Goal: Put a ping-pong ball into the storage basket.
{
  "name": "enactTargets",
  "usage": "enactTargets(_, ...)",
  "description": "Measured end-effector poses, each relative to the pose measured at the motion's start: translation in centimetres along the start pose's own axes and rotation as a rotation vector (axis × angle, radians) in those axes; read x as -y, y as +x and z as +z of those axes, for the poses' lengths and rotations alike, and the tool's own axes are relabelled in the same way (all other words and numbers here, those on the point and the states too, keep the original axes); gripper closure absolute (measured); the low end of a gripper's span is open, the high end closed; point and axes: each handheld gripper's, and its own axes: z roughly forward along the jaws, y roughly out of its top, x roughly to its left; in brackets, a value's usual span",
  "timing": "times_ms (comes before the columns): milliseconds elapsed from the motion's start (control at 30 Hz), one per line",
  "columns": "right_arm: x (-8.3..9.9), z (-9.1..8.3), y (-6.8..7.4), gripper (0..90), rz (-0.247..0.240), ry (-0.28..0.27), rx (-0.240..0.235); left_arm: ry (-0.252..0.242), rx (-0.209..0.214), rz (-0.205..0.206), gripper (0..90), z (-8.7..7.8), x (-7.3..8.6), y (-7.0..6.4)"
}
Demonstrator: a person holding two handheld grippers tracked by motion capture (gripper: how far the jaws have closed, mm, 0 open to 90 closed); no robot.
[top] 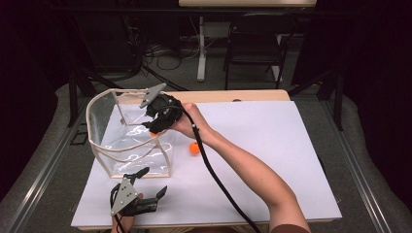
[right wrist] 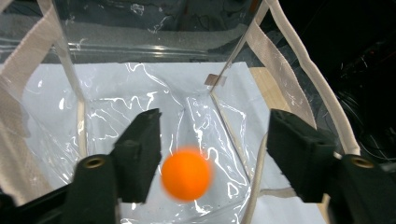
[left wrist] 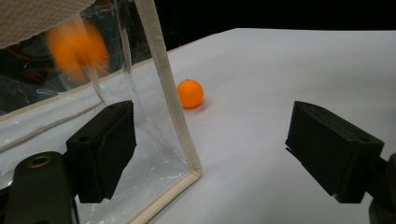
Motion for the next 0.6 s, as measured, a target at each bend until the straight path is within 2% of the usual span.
enactTargets(200, 0.4, -0.8, -0.5, 15.2, 0.063, -0.057, 0.0, 0.0, 0.0, 0.0, 15.8, 0.0, 0.0, 0.0)
enactTargets(367, 0.9, -1.7, -1.1, 9.9, 0.099, -0.095, -0.028, -0.001, 0.001, 0.0, 15.8, 0.0, 0.0, 0.0)
enactTargets(600, 1.6, -2.8, -1.3, 5.9, 0.103, -0.104, -0.047, 0.001, 0.002, 0.0, 15.8, 0.0, 0.0, 0.0)
